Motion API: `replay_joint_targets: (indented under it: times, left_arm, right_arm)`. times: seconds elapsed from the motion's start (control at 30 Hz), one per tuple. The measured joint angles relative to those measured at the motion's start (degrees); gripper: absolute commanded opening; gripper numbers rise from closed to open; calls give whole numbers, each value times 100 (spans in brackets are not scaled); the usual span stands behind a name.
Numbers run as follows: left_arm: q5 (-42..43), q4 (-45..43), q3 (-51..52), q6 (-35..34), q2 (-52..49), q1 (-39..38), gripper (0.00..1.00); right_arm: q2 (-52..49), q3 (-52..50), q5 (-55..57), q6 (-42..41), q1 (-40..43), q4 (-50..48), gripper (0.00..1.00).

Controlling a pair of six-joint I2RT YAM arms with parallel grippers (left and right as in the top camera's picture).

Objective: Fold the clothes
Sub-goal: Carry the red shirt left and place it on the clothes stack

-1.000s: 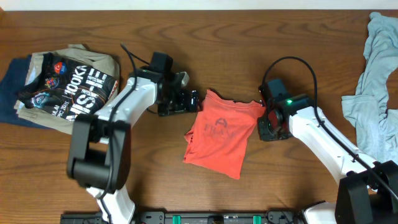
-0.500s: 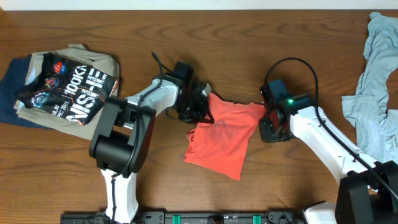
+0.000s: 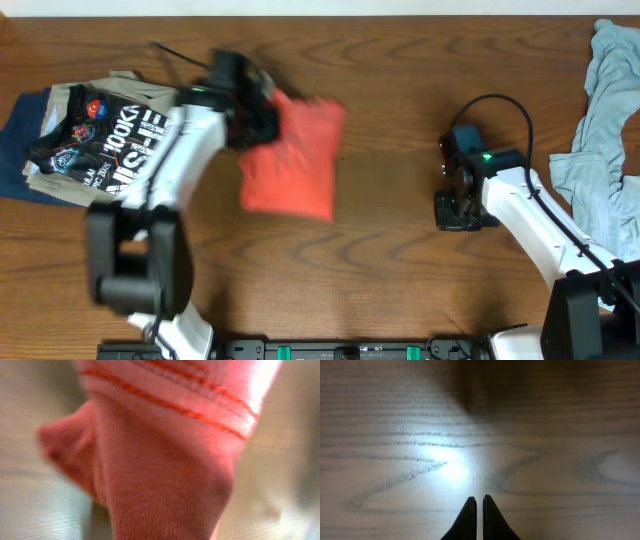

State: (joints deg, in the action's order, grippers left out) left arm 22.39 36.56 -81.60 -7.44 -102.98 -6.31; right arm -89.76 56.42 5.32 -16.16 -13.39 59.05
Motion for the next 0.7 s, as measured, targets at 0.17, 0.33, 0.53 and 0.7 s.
replay_joint_targets:
  times: [0.17, 0.33, 0.53, 0.7]
  left_arm:
    - [-535, -533, -127, -2, 769, 680, 6]
    - [-859, -754, -127, 0, 944, 1237, 6]
    - [-957, -992, -127, -2, 942, 1926, 6]
    - [-979, -1078, -127, -2, 942, 2457, 6]
  right_arm:
    - [2, 0, 15, 0, 83, 96, 7]
    - [2, 0, 13, -39, 94, 101, 8]
    - [2, 0, 13, -87, 96, 118, 8]
    - [2, 0, 13, -127, 96, 116, 9]
